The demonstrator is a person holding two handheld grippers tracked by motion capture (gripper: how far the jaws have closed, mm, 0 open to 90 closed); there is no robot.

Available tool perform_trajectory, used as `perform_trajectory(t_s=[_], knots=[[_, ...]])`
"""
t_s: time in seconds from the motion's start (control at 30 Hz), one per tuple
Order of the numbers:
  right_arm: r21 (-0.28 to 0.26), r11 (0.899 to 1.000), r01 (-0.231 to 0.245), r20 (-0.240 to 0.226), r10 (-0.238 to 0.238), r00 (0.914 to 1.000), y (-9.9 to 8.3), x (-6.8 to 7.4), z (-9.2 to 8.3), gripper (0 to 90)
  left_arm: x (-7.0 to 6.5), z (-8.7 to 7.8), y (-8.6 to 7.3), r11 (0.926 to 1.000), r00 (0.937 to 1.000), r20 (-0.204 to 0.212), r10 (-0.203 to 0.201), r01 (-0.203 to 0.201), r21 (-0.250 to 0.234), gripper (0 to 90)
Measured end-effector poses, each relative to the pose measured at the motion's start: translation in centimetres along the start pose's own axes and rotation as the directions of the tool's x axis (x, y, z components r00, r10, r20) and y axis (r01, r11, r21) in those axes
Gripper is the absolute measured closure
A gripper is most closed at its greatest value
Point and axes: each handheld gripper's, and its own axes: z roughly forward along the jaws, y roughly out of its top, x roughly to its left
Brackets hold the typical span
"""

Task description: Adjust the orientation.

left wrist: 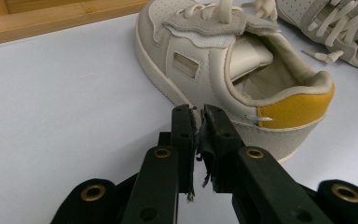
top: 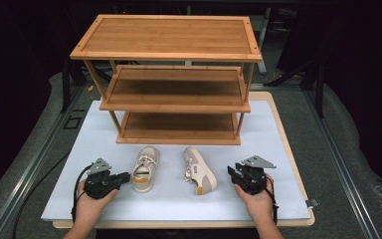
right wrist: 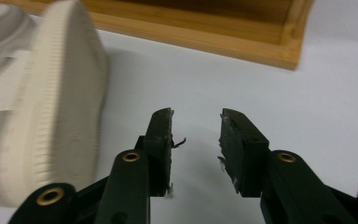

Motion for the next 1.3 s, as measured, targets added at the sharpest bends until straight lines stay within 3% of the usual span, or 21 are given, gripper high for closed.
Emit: perform_trajectory(t_s=[0.13,0.2,0.23,0.3,0.4,0.47,0.5,0.57,0.67,0.87,0.93,0.97,1.07,1.2,1.3], knots=[[-0.017,0.999,0.049,-0.042,-0.049,0.9979,0.1,1.3,-0.4,65.6,0.1,-0.1,-0.1,1.0,1.0,-0.008,-0.003,0.003,-0.006,81.7],[-0.016,0.998,0.062,-0.04,-0.062,0.9973,0.2,1.7,-0.4,65.0,0.2,-0.2,0.0,1.0,0.9999,-0.012,0.001,-0.001,-0.006,81.3],[-0.016,0.996,0.09,-0.027,-0.091,0.9955,0.2,2.3,-0.5,62.8,0.2,-0.2,0.0,1.0,0.9999,-0.011,0.001,-0.001,-0.005,80.8],[-0.029,0.994,0.104,-0.043,-0.105,0.9936,0.3,2.8,-0.5,62.2,0.2,-0.2,0.0,1.0,0.9999,-0.012,0.0,0.0,-0.005,80.6],[-0.032,0.994,0.107,-0.052,-0.109,0.9927,0.4,3.2,-0.7,64.3,0.2,-0.1,-0.1,1.0,0.9999,-0.009,-0.006,0.006,-0.004,80.3],[-0.02,0.994,0.105,-0.031,-0.106,0.9939,0.6,3.5,-1.0,70.2,0.3,-0.2,-0.1,1.0,0.9999,-0.008,-0.008,0.008,-0.006,79.9],[-0.031,0.994,0.101,-0.061,-0.103,0.9929,0.6,3.6,-1.1,72.8,0.3,-0.2,-0.1,1.0,0.9999,-0.008,-0.006,0.006,-0.005,79.8],[-0.032,0.994,0.103,-0.066,-0.105,0.9922,0.6,3.6,-1.2,75.1,0.3,-0.1,-0.1,1.0,0.9999,-0.008,-0.006,0.006,-0.004,79.6],[-0.034,0.994,0.104,-0.114,-0.107,0.9877,0.7,4.1,-1.6,84.1,0.3,-0.1,-0.1,0.9999,0.9999,-0.007,-0.013,0.013,-0.005,79.2],[-0.052,0.994,0.097,-0.171,-0.105,0.9796,1.0,5.0,-2.1,89.6,0.3,-0.1,-0.1,0.9999,0.9999,-0.01,-0.011,0.011,-0.005,78.5],[-0.042,0.994,0.105,-0.159,-0.111,0.9811,1.0,5.2,-2.1,89.6,0.3,-0.1,-0.1,0.9999,0.9999,-0.009,-0.011,0.011,-0.004,78.5],[-0.039,0.992,0.116,-0.174,-0.121,0.9772,0.9,5.4,-1.9,89.2,0.3,-0.1,-0.1,0.9999,0.9999,-0.009,-0.012,0.012,-0.003,78.3],[-0.029,0.991,0.127,-0.174,-0.131,0.9761,0.8,5.4,-1.6,88.6,0.3,-0.1,-0.1,0.9999,0.9999,-0.008,-0.013,0.013,-0.002,77.9],[-0.019,0.991,0.13,-0.169,-0.131,0.9769,0.7,5.2,-1.3,88.5,0.4,-0.1,-0.1,0.9999,0.9999,-0.009,-0.014,0.014,-0.003,77.7],[-0.014,0.991,0.131,-0.14,-0.131,0.9814,0.7,4.9,-1.3,89.2,0.4,-0.1,-0.1,0.9999,0.9999,-0.009,-0.015,0.015,-0.004,77.6]])
